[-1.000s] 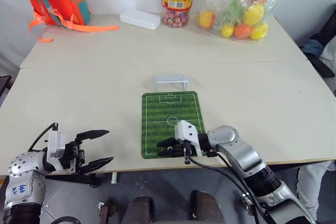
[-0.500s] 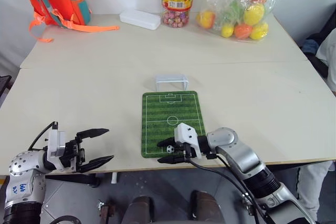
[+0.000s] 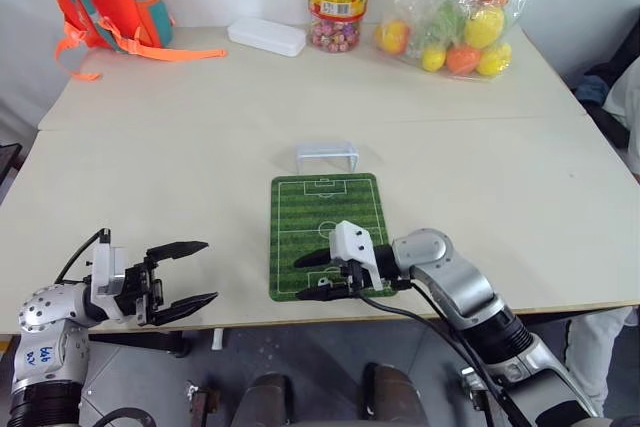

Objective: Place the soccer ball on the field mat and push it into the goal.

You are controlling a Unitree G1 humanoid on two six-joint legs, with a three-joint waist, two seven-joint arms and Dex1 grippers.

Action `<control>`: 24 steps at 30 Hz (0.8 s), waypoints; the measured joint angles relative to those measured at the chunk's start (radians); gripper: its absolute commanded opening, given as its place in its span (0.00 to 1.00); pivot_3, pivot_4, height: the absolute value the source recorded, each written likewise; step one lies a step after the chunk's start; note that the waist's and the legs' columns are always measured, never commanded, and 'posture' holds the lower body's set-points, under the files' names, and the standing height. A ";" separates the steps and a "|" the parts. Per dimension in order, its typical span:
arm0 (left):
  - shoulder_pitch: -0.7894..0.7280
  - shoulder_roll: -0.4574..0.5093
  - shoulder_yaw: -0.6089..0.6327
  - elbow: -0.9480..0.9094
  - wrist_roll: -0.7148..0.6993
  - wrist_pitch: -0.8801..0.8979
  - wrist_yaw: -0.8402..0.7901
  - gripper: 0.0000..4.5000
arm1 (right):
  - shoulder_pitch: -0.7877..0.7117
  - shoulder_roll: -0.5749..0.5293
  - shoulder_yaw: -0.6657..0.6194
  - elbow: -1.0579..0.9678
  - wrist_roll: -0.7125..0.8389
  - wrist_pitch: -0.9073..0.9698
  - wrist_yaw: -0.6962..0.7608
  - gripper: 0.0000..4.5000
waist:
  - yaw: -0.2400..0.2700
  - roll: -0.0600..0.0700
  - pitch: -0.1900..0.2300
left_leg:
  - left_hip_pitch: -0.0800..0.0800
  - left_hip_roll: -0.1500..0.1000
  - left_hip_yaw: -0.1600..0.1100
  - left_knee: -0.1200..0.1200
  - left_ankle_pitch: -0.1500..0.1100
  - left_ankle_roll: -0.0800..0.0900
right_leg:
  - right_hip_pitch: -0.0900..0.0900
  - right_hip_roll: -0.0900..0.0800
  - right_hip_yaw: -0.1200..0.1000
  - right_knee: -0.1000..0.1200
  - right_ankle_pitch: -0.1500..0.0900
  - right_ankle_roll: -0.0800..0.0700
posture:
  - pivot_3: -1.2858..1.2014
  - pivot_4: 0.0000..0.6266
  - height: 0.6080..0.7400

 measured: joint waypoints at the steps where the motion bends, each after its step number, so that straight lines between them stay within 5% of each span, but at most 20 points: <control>1: -0.002 0.000 -0.001 0.000 0.000 0.000 -0.001 1.00 | -0.006 0.000 -0.001 -0.013 0.005 0.005 0.000 0.57 | 0.000 0.000 0.000 | 0.000 0.000 0.000 0.000 0.000 0.000 | 0.000 0.000 0.000 0.000 0.000 0.000 | 0.52 0.24 1.00; 6: -0.015 0.000 -0.011 0.003 0.000 -0.002 -0.016 1.00 | -0.033 -0.053 -0.041 -0.069 0.036 0.043 0.008 0.53 | 0.002 0.000 0.000 | 0.000 0.000 0.000 0.000 0.000 0.000 | 0.000 0.000 0.000 0.000 0.000 0.000 | 0.52 0.24 1.00; 14: -0.024 0.015 -0.039 0.056 0.002 -0.010 -0.046 1.00 | 0.012 -0.269 -0.143 -0.209 0.091 0.114 0.068 0.00 | 0.003 -0.001 0.000 | 0.000 0.000 0.001 0.000 -0.001 0.001 | 0.000 0.000 0.000 -0.001 0.000 0.000 | 0.52 0.24 1.00; 24: -0.067 0.026 -0.088 0.113 0.003 -0.032 -0.046 1.00 | 0.123 -0.340 -0.074 -0.321 0.064 0.095 0.078 0.00 | 0.001 -0.002 0.001 | 0.000 0.000 0.002 0.000 -0.001 0.001 | 0.000 0.000 0.001 -0.001 0.000 0.000 | 0.52 0.24 1.00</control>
